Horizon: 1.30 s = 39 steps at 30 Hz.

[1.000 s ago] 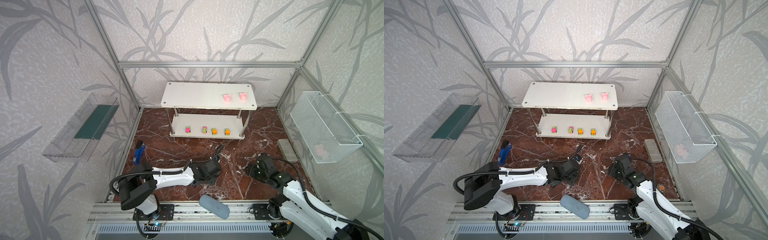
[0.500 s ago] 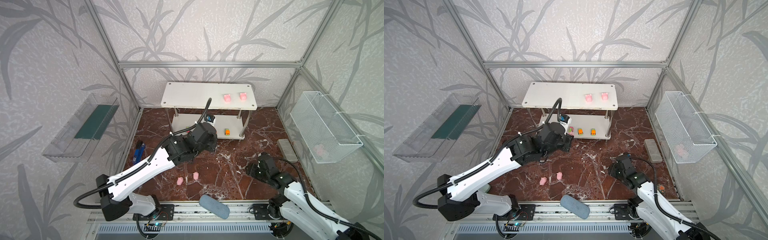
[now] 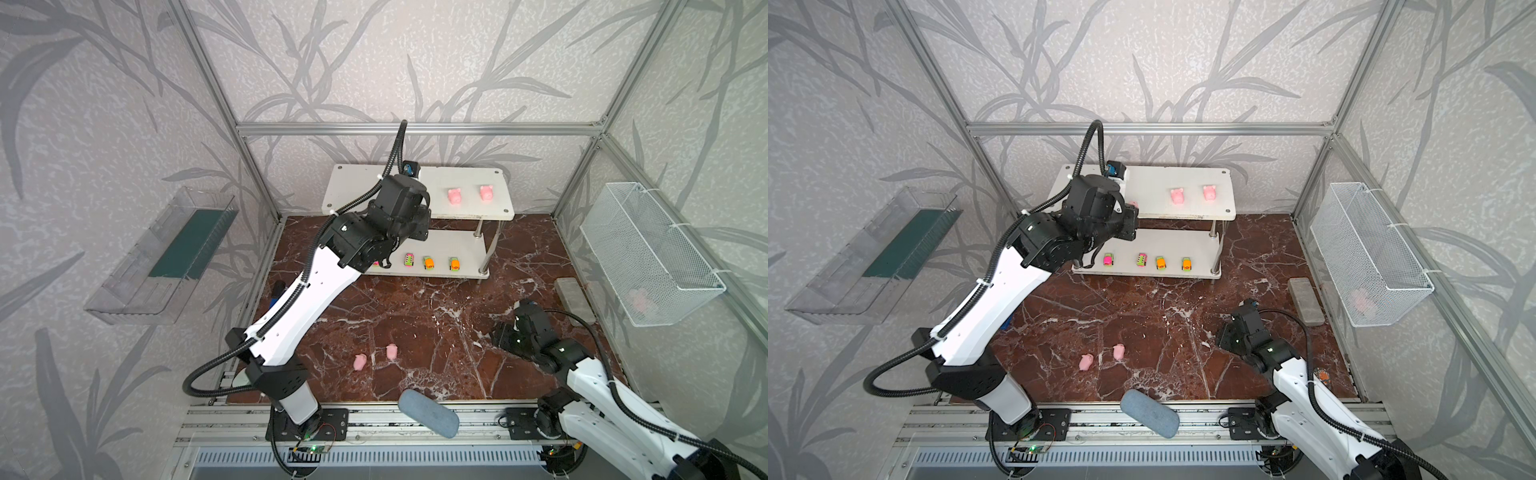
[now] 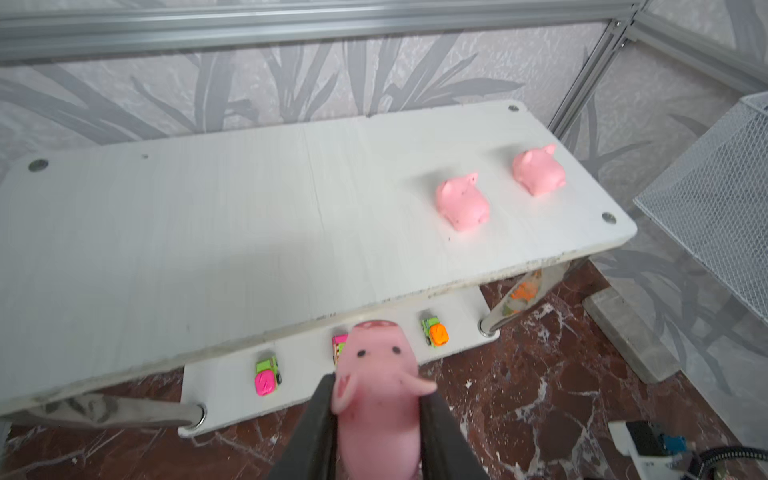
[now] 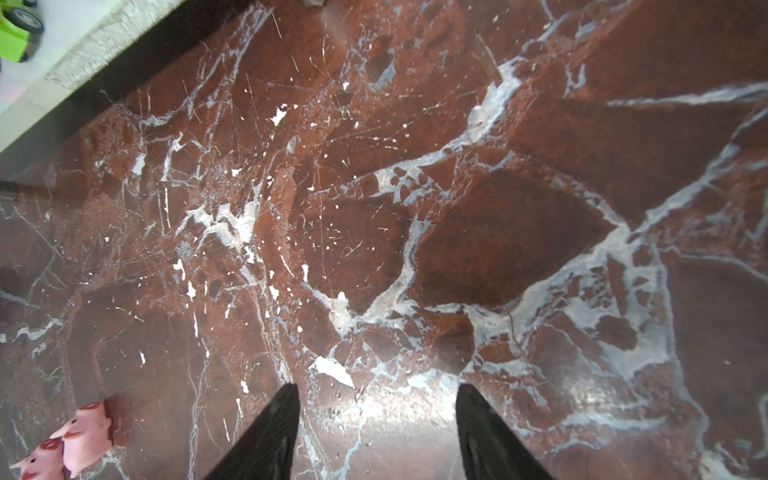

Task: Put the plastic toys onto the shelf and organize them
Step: 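Lift the pink pig with the left gripper and carry it over the upper shelf, then lower the pig beside the other pigs on the upper shelf and open the left gripper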

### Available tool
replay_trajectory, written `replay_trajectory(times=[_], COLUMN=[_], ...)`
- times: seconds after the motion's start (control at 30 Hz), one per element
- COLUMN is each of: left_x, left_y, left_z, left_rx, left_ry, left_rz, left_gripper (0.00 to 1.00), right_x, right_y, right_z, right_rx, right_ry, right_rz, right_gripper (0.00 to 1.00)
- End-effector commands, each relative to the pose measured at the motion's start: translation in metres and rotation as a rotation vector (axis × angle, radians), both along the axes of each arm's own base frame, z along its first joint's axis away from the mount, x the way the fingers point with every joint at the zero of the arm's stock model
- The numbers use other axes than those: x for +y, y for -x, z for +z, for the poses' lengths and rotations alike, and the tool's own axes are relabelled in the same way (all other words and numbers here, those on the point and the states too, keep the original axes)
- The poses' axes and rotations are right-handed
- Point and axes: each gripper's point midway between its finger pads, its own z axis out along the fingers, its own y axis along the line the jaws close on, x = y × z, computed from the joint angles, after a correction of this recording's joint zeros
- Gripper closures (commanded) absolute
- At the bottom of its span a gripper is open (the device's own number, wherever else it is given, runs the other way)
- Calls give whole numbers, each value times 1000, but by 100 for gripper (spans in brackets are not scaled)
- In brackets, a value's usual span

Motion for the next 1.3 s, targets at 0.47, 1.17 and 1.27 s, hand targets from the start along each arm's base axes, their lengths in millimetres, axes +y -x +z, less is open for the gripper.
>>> replay_trajectory(times=[0.47,1.17,1.27], left_x=[-3,-10,-10], left_y=[-78,-110,-112], left_z=[-12,-40,-43], left_rx=[-17,32,35], left_ry=[-30,34,33], left_rz=[111,128,132], left_gripper=[70,70,69], right_x=[7,7,7], right_y=[-14,-17,-16], right_z=[5,-3,-4], right_rx=[-15,15,18], right_ry=[7,28,28], right_rz=[30,34,33], right_gripper=[39,39,39])
